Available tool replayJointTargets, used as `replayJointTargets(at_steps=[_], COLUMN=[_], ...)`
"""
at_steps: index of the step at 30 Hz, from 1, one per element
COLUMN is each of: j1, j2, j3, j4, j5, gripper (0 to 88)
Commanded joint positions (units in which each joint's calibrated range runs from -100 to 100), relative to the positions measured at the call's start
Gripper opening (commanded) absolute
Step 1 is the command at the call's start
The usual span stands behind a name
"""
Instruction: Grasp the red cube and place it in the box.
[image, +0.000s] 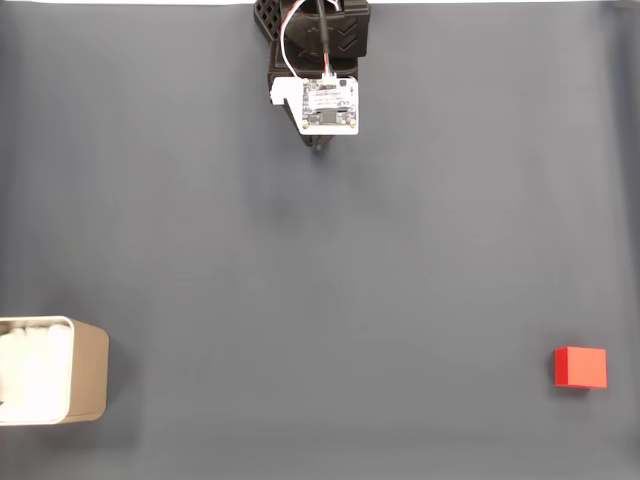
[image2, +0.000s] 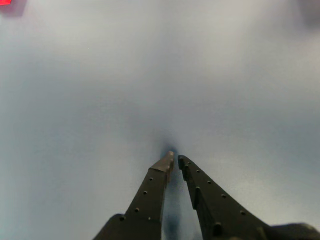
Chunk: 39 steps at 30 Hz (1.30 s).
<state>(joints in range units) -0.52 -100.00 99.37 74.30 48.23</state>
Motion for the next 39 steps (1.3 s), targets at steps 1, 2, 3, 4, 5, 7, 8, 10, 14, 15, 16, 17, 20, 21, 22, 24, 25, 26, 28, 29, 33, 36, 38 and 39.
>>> replayJointTargets(at_steps=[1,2,3,4,5,7,8,10,14,15,16,17,20,21,22,24,25,26,28,29,33,36,38,39], j1=[0.9,0.9,0.9,0.9,0.9,0.9,0.8,0.7,1.3,1.4,1.4,1.4,1.3,1.2,1.1,0.9,0.9,0.9,0.8,0.8,0.7,0.6,0.5,0.5], j2=[0.1,0.1,0.1,0.1,0.1,0.1,0.1,0.1,0.2,0.2,0.2,0.3,1.6,2.8,4.1,8.0,10.1,12.6,17.7,20.2,29.2,34.8,37.5,38.6], j3=[0.5,0.5,0.5,0.5,0.5,0.5,0.5,0.5,0.3,0.0,-0.5,-1.4,-6.3,-8.8,-11.4,-18.0,-21.3,-24.8,-31.8,-35.3,-47.8,-54.8,-57.7,-58.8], j4=[1.4,1.4,1.4,1.4,1.4,1.4,1.4,0.9,-5.0,-7.5,-9.5,-11.2,-13.9,-14.4,-14.5,-14.5,-14.5,-14.2,-13.4,-12.9,-10.8,-9.5,-9.5,-9.5], j5=[0.1,0.0,0.0,-0.1,-0.1,0.0,0.1,0.3,-0.1,-0.3,-0.4,-0.5,-0.5,-0.5,-0.5,-0.5,-0.5,-0.5,-0.4,-0.4,-0.2,-0.1,0.0,0.0], gripper=[0.0,0.0,0.0,0.0,0.0,0.0,0.0,0.0,0.0,0.0,0.0,0.0,0.0,0.0,0.0,0.0,0.0,0.0,0.0,0.0,0.0,0.0,0.0,0.0])
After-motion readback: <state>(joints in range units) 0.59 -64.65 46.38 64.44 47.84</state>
